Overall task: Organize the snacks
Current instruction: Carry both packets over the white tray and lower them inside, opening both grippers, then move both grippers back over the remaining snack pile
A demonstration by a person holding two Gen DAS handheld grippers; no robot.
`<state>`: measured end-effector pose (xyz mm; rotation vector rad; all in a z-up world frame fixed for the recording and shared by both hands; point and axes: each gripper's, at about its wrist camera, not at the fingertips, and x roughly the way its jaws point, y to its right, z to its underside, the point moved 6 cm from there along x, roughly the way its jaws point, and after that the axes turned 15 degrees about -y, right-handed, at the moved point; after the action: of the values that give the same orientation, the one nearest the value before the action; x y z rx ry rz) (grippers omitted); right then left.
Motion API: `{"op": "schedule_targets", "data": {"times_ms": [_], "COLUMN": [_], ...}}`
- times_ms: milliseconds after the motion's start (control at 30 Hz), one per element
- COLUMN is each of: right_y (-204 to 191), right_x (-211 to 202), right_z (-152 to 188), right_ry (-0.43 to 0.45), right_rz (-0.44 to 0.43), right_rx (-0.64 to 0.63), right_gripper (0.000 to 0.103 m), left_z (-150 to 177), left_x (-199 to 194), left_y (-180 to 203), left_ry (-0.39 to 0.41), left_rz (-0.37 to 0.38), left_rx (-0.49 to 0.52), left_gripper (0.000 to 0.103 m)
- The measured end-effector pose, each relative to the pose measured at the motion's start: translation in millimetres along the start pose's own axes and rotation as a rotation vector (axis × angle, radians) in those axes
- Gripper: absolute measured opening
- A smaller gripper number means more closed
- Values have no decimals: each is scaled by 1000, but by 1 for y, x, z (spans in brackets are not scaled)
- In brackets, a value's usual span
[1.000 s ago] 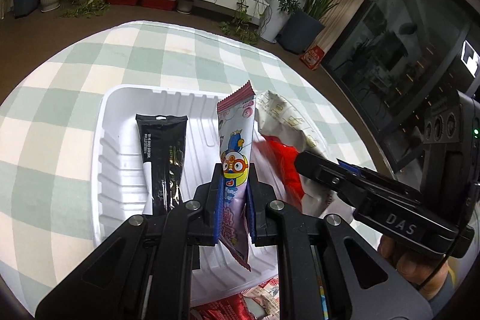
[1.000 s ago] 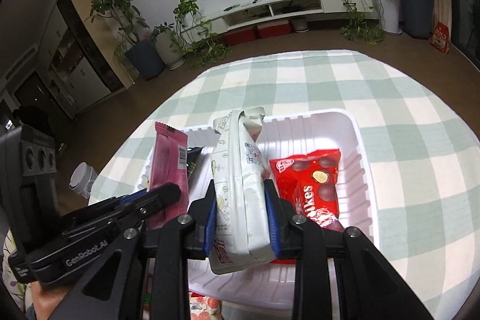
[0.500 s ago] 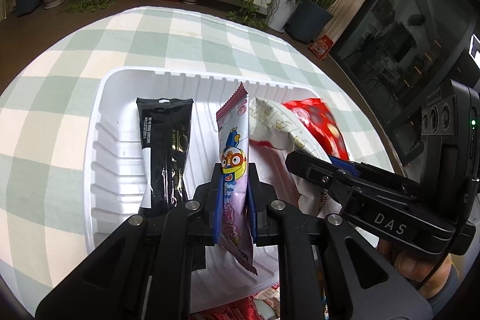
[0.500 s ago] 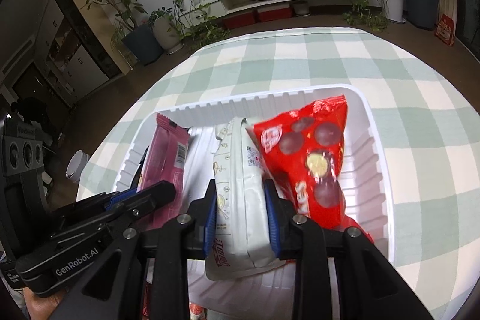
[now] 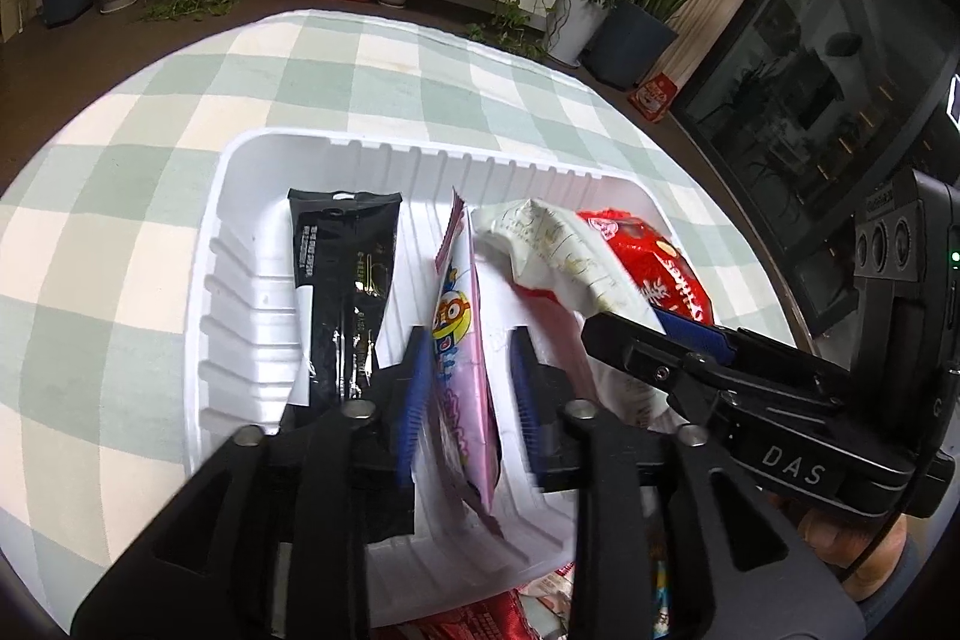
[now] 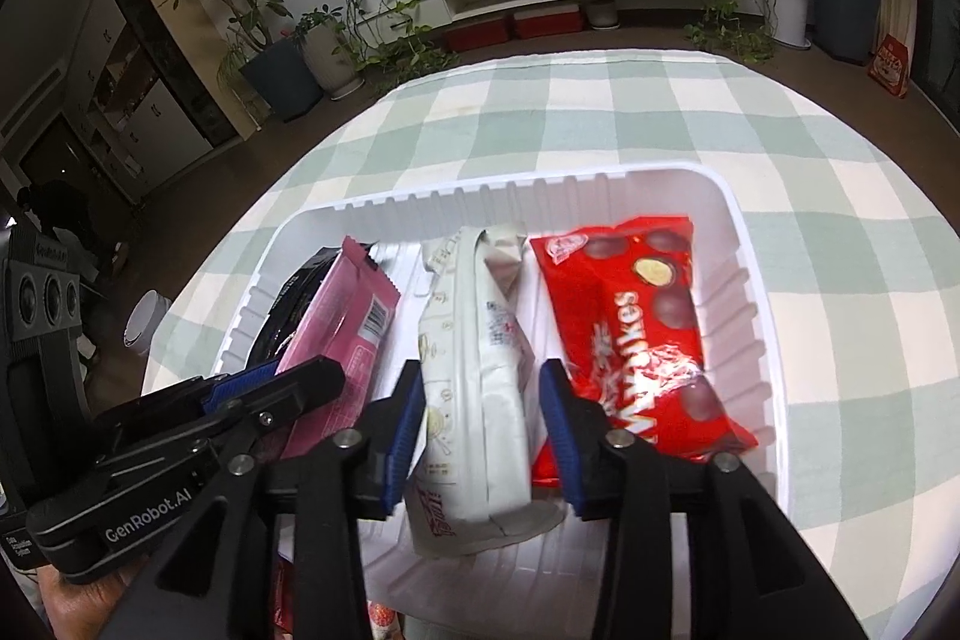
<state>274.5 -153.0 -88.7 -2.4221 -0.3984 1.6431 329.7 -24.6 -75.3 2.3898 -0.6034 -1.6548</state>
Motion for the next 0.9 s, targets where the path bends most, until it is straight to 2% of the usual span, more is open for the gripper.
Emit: {"op": "schedule_targets", "data": {"times_ms": [33,67,267,367,433,500,567,633,767,900], "right_y": [0,-1,-1,0,1,3,5,6,9,16], "right_x": [-2,-4,-12,-15,-17,-21,-25,-30,-45,-72], "right_z": [0,0,-2,-3,-4,-5,-5,-6,-7,-3], "right_ry": [4,10,28,36,45,61,76,91,151,222], "right_rz": [-1,-1,0,-4,-7,-13,-27,-42,-36,-18], "right_rx": [-2,-6,-5,-5,-4,5,17,25,32,46], "right_gripper": [49,50,51,52,57,71,76,80,92,92], "left_z": [0,-1,0,1,1,2,4,7,15,33], "left_x": [-2,-5,-13,-17,-21,-26,-32,-38,-57,-91], "left_y": [0,1,2,3,3,3,2,1,2,10], "left_ry": [7,16,29,38,48,60,74,86,129,217], "left_rz": [4,15,9,11,6,4,-2,-16,-64,-91], "left_rx": [0,0,1,3,3,-3,-10,-13,-5,2], "left_gripper": [48,52,56,66,72,82,95,102,103,103]}}
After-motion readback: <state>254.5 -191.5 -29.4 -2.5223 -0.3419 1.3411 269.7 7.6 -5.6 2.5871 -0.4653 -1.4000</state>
